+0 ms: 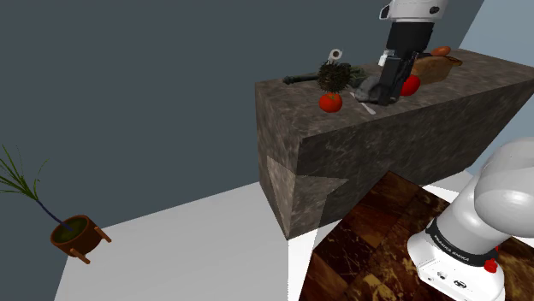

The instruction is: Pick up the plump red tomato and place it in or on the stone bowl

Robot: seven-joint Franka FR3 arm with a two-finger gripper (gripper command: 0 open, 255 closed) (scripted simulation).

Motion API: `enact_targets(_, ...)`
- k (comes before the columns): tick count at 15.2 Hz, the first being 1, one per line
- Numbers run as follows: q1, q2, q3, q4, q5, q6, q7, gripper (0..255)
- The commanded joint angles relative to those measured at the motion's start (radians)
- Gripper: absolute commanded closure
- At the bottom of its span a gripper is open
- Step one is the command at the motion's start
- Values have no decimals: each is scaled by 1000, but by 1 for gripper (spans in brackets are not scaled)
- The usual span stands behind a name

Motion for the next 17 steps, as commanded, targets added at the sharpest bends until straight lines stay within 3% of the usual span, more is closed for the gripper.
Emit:
enact_targets(1, 0, 0, 0, 0, 0, 0, 0, 0)
enact_targets(10, -39, 264, 81, -11, -219, 273, 5, 0)
enact_targets(17, -97, 506, 134, 50, -443, 440, 83, 0)
